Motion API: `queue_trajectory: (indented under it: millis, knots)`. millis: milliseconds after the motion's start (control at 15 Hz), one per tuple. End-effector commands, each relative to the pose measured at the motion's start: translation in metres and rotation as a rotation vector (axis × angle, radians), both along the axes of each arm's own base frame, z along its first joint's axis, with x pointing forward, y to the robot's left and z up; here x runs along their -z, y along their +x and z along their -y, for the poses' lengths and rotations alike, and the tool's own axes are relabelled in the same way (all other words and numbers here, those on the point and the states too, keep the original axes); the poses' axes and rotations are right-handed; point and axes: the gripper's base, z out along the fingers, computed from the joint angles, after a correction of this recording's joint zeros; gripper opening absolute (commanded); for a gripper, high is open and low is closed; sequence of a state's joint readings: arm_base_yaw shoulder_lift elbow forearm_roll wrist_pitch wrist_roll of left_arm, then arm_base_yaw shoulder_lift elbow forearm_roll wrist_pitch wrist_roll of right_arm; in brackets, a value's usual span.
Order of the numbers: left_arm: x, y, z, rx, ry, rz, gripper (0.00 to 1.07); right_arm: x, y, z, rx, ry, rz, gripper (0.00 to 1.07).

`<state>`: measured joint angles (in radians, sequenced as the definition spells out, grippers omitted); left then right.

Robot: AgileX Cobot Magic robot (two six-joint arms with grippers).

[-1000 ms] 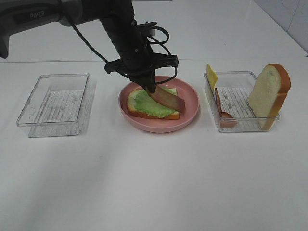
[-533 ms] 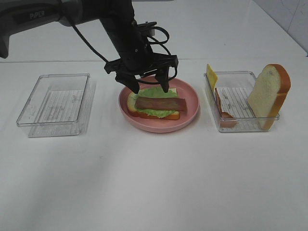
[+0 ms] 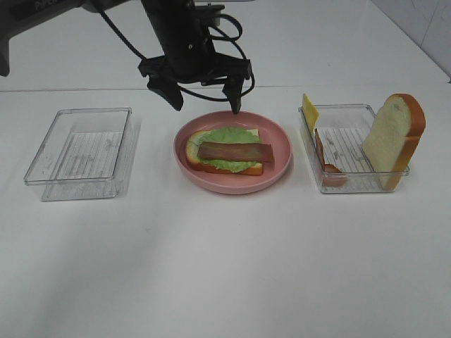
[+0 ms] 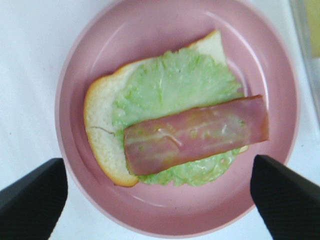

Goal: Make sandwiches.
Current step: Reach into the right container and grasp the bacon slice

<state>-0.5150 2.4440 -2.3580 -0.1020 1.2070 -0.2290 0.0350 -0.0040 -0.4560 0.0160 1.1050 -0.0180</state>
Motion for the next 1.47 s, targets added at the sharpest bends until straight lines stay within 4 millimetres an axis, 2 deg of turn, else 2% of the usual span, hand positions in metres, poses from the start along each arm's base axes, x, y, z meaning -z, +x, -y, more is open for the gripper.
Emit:
queue_trajectory:
  millis: [67, 133, 333, 400, 600, 733, 800, 867, 933, 1000, 1067, 1133, 1200, 1267, 1333, 1400, 1467]
  knots:
    - [-0.016, -0.008, -0.003, 0.006, 0.028, -0.047, 0.92, 0.001, -0.003, 0.000, 0.004, -0.006, 0.029, 0.99]
    - [-0.028, -0.010, -0.005, 0.007, 0.016, -0.025, 0.92, 0.001, -0.003, 0.000, 0.004, -0.006, 0.029, 0.99]
    - [-0.085, -0.021, -0.022, 0.010, 0.021, 0.103, 0.92, 0.001, -0.003, 0.000, 0.004, -0.006, 0.029, 0.99]
    - [-0.092, -0.024, -0.023, 0.009, 0.013, 0.112, 0.92, 0.001, -0.003, 0.000, 0.004, -0.006, 0.029, 0.99]
    - [-0.125, -0.046, -0.062, -0.012, 0.036, 0.115, 0.92, 0.001, -0.003, 0.000, 0.004, -0.006, 0.029, 0.99]
    - [-0.128, -0.059, -0.092, -0.051, 0.082, 0.085, 0.92, 0.001, -0.003, 0.000, 0.004, -0.006, 0.029, 0.99]
    - [-0.136, -0.080, -0.140, -0.121, 0.133, 0.063, 0.92, 0.001, -0.003, 0.000, 0.004, -0.006, 0.029, 0.99]
    - [-0.141, -0.087, -0.151, -0.142, 0.141, 0.066, 0.92, 0.001, -0.003, 0.000, 0.004, -0.006, 0.029, 0.99]
    - [-0.146, -0.101, -0.177, -0.194, 0.158, 0.061, 0.92, 0.001, -0.003, 0.000, 0.004, -0.006, 0.029, 0.99]
    - [-0.146, -0.107, -0.190, -0.216, 0.167, 0.053, 0.92, 0.001, -0.003, 0.000, 0.004, -0.006, 0.029, 0.99]
    - [-0.154, -0.139, -0.232, -0.287, 0.185, 0.052, 0.92, 0.001, -0.003, 0.000, 0.004, -0.006, 0.029, 0.99]
    - [-0.158, -0.149, -0.240, -0.303, 0.185, 0.060, 0.92, 0.001, -0.003, 0.000, 0.004, -0.006, 0.029, 0.99]
    - [-0.161, -0.168, -0.257, -0.343, 0.189, 0.067, 0.92, 0.001, -0.003, 0.000, 0.004, -0.006, 0.029, 0.99]
    - [-0.160, -0.176, -0.263, -0.364, 0.190, 0.069, 0.92, 0.001, -0.003, 0.000, 0.004, -0.006, 0.029, 0.99]
    - [-0.165, -0.211, -0.276, -0.420, 0.174, 0.146, 0.92, 0.001, -0.003, 0.000, 0.004, -0.006, 0.029, 0.99]
    - [-0.167, -0.221, -0.276, -0.422, 0.169, 0.171, 0.92, 0.001, -0.003, 0.000, 0.004, -0.006, 0.029, 0.99]
    - [-0.169, -0.240, -0.276, -0.427, 0.162, 0.210, 0.92, 0.001, -0.003, 0.000, 0.004, -0.006, 0.029, 0.99]
